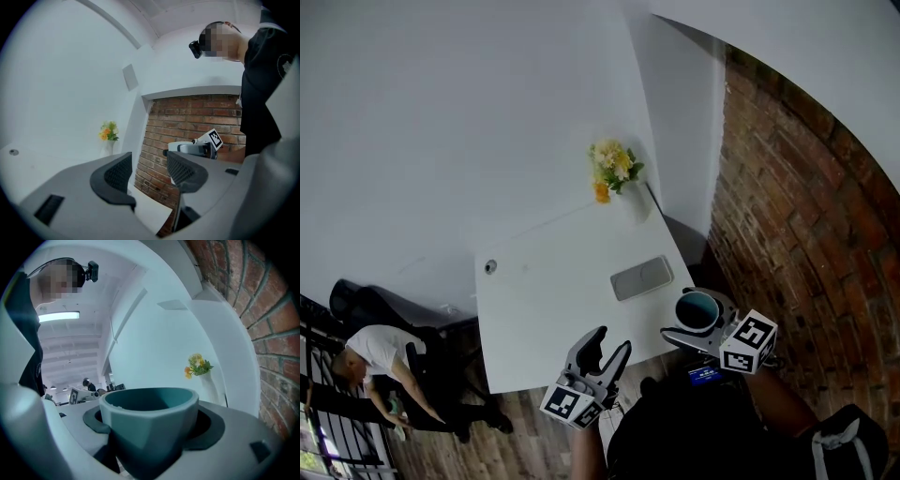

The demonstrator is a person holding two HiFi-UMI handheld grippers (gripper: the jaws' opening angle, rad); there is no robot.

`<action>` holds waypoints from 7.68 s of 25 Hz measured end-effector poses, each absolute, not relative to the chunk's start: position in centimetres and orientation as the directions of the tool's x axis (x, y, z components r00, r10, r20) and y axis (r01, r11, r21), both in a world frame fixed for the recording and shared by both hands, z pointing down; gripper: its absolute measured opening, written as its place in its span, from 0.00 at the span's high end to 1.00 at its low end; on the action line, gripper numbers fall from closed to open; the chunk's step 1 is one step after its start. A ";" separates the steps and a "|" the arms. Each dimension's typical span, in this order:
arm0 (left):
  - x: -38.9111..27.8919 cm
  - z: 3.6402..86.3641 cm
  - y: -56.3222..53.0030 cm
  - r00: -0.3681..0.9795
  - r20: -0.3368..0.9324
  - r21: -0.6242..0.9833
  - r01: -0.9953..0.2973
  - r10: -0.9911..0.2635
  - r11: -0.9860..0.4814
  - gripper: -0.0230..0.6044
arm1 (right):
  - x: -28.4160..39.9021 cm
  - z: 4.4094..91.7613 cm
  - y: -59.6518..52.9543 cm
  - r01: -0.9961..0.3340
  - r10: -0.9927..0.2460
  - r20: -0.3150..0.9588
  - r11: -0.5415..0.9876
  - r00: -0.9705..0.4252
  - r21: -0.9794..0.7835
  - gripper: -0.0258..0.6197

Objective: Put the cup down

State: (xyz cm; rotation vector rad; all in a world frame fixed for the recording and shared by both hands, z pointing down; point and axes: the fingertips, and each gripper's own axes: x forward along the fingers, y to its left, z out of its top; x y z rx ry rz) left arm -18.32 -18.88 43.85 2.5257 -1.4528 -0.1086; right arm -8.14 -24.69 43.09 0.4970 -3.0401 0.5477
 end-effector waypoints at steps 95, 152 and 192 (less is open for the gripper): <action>-20.9 48.0 -22.1 0.511 0.187 0.295 -0.844 -0.839 -0.448 0.60 | -19.3 63.9 -41.7 -0.472 -0.456 0.276 0.882 -0.846 0.009 0.34; -20.4 45.4 -20.0 0.565 0.045 0.214 -0.811 -0.824 -0.545 0.60 | -9.1 42.4 -26.3 -0.404 -0.394 0.087 0.894 -0.915 -0.192 0.60; -19.5 45.6 -19.3 0.577 0.050 0.220 -0.803 -0.815 -0.555 0.60 | -8.3 43.9 -26.3 -0.454 -0.433 0.143 0.870 -0.890 -0.191 0.61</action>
